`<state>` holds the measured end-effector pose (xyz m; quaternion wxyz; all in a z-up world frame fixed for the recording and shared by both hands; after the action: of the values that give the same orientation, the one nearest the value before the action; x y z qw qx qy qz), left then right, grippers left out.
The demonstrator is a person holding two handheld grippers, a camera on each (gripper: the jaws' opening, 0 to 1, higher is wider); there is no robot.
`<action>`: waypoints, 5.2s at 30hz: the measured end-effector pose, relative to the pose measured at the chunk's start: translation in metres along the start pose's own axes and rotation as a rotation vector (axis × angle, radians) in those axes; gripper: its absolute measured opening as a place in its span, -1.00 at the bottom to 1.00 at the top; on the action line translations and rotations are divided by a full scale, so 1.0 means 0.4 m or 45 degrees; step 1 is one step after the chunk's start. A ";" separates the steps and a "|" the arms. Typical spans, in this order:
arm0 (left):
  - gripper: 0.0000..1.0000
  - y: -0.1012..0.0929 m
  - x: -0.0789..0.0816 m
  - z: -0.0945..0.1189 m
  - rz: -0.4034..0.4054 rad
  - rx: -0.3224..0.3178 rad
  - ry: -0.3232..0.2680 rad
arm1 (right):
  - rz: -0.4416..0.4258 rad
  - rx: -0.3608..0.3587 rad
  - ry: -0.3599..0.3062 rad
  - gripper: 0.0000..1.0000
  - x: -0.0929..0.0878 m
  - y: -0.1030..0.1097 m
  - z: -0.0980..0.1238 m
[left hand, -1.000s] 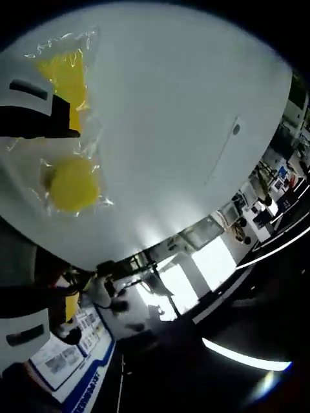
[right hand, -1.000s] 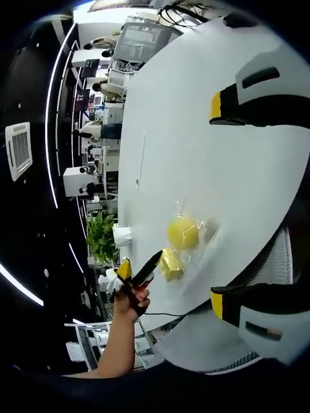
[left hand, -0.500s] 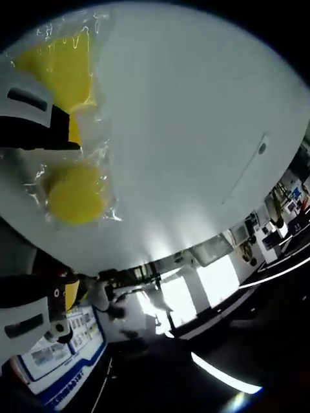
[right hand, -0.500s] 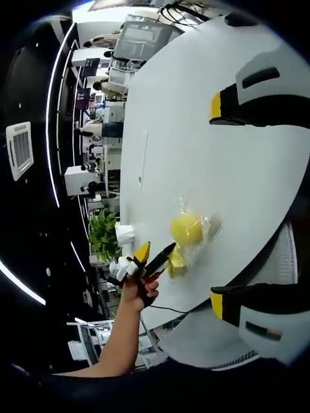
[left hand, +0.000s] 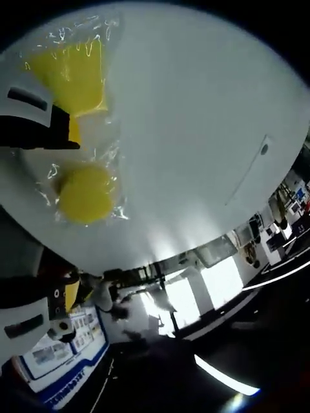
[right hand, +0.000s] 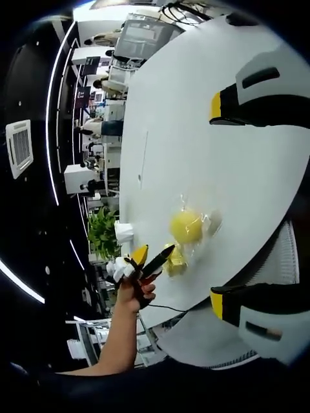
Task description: Compare the silicone blocks by pressing each to a similar depth, holding the contact briefly, and releasing to observe deformation and rebound differences across the visible hardness samples.
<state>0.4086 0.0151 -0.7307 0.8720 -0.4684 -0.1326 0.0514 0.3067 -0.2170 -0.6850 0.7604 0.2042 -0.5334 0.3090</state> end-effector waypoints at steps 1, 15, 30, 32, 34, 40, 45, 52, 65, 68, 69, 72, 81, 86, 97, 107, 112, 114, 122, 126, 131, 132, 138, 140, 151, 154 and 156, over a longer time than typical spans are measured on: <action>0.63 0.000 -0.001 -0.004 0.014 0.003 0.004 | 0.003 0.001 0.002 0.93 0.001 -0.001 -0.001; 0.78 -0.007 -0.007 -0.041 0.016 0.014 0.036 | -0.006 0.005 -0.002 0.93 0.002 0.007 -0.003; 0.47 0.019 -0.018 -0.076 0.036 0.048 0.020 | -0.022 -0.016 0.011 0.93 -0.011 0.000 0.005; 0.45 0.021 -0.018 -0.077 -0.001 0.046 0.026 | -0.019 -0.014 0.014 0.93 -0.012 0.000 0.004; 0.41 0.024 -0.020 -0.079 -0.031 0.051 0.017 | -0.021 -0.011 0.015 0.93 -0.014 -0.001 0.001; 0.29 0.031 -0.017 -0.081 0.035 0.088 0.013 | -0.019 -0.007 0.016 0.93 -0.013 -0.004 -0.003; 0.33 0.017 -0.026 -0.087 0.080 0.048 0.006 | -0.021 -0.007 0.013 0.93 -0.011 -0.005 -0.002; 0.05 0.021 -0.036 -0.116 0.045 0.120 0.000 | -0.026 -0.005 0.032 0.93 -0.023 0.001 0.001; -0.41 0.045 -0.023 -0.151 0.011 0.158 -0.071 | -0.031 -0.002 0.032 0.93 -0.026 0.006 -0.004; -0.46 0.044 -0.029 -0.162 -0.032 0.130 -0.042 | -0.034 -0.001 0.038 0.93 -0.030 0.005 -0.004; -0.47 0.044 -0.031 -0.163 -0.038 0.131 -0.034 | -0.034 0.000 0.042 0.93 -0.031 0.005 -0.005; -0.57 0.045 -0.029 -0.166 -0.015 0.125 -0.011 | -0.031 0.005 0.046 0.93 -0.034 0.006 -0.006; -0.89 0.043 -0.031 -0.170 0.001 0.115 0.014 | -0.030 0.013 0.052 0.93 -0.029 0.009 -0.016; -0.95 0.028 -0.028 -0.170 -0.124 0.080 -0.015 | -0.024 0.019 0.056 0.93 -0.028 0.010 -0.019; -1.00 0.002 -0.022 -0.165 -0.247 0.036 -0.067 | -0.025 0.015 0.071 0.93 -0.032 0.009 -0.018; -1.00 -0.012 0.003 -0.138 -0.398 0.021 -0.145 | -0.022 0.017 0.072 0.93 -0.030 0.009 -0.021; -1.00 -0.032 0.018 -0.116 -0.496 0.001 -0.217 | -0.022 0.021 0.076 0.93 -0.029 0.008 -0.024; -1.00 -0.043 0.022 -0.109 -0.499 -0.016 -0.226 | -0.018 0.022 0.077 0.93 -0.026 0.008 -0.026; -1.00 -0.089 0.033 -0.068 -0.562 -0.103 -0.278 | -0.030 0.027 0.051 0.93 -0.003 0.000 -0.029; -1.00 -0.120 0.045 -0.039 -0.582 -0.148 -0.337 | -0.033 0.025 0.043 0.93 0.009 -0.004 -0.030; -1.00 -0.181 0.067 0.014 -0.621 -0.215 -0.422 | -0.039 0.028 0.021 0.93 0.032 -0.010 -0.031; -1.00 -0.197 0.072 0.028 -0.625 -0.232 -0.441 | -0.040 0.027 0.014 0.93 0.039 -0.012 -0.031; -1.00 -0.262 0.085 0.091 -0.676 -0.313 -0.498 | -0.046 0.023 -0.045 0.93 0.091 -0.026 -0.031; -1.00 -0.275 0.085 0.103 -0.702 -0.316 -0.508 | -0.051 0.022 -0.073 0.93 0.115 -0.033 -0.031; -1.00 -0.326 0.066 0.163 -0.749 -0.366 -0.525 | 0.014 0.091 -0.181 0.93 0.260 -0.039 -0.043; -1.00 -0.338 0.060 0.178 -0.772 -0.361 -0.537 | 0.033 0.130 -0.220 0.93 0.310 -0.029 -0.056; -1.00 -0.339 0.056 0.185 -0.795 -0.324 -0.540 | 0.029 0.164 -0.255 0.93 0.345 -0.019 -0.068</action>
<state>0.4049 0.0041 -0.5748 0.7338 -0.4889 -0.4512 -0.1375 0.3635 -0.1704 -0.5651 0.6852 0.2762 -0.5880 0.3293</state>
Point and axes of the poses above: the point that each gripper's makers call its tool centre point, and the gripper's own axes: z roughly backward along the fingers, y roughly to its left, x roughly out of its top, the point moved 2 cm from there along z, roughly backward along the fingers, and after that the axes turned 7 degrees about z, right-handed, at the moved point
